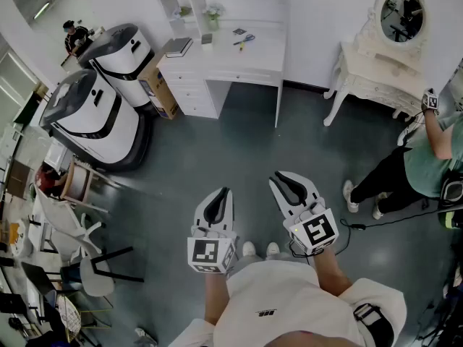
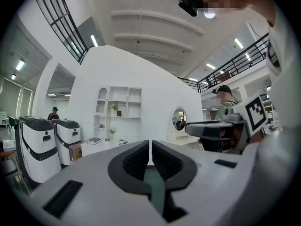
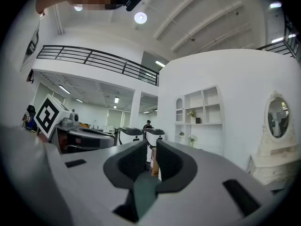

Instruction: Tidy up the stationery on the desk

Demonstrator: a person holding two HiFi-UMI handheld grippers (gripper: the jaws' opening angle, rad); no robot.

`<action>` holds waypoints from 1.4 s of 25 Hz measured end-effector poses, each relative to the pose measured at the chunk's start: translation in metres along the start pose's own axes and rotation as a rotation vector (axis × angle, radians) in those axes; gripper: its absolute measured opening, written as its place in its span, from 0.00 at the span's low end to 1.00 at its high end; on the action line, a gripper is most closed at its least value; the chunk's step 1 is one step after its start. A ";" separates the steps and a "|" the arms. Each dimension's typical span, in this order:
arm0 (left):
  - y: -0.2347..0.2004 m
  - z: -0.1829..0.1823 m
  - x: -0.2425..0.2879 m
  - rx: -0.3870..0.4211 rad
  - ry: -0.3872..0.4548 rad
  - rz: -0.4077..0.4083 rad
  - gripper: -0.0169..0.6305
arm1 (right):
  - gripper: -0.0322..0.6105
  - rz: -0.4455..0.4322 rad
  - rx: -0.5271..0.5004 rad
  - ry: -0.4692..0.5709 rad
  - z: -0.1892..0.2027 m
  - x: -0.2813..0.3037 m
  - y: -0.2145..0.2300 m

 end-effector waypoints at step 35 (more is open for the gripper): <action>-0.123 -0.029 0.235 0.013 -0.016 0.011 0.03 | 0.12 0.006 0.012 -0.050 0.053 0.214 0.145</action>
Point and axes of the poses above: the fingertips, and each gripper's own axes: x forward along the fingers, y to its right, z out of its underside, the point moved 1 cm from there along -x, backward along the fingers, and after that the axes turned 8 degrees about -x, right-handed, at the moved point
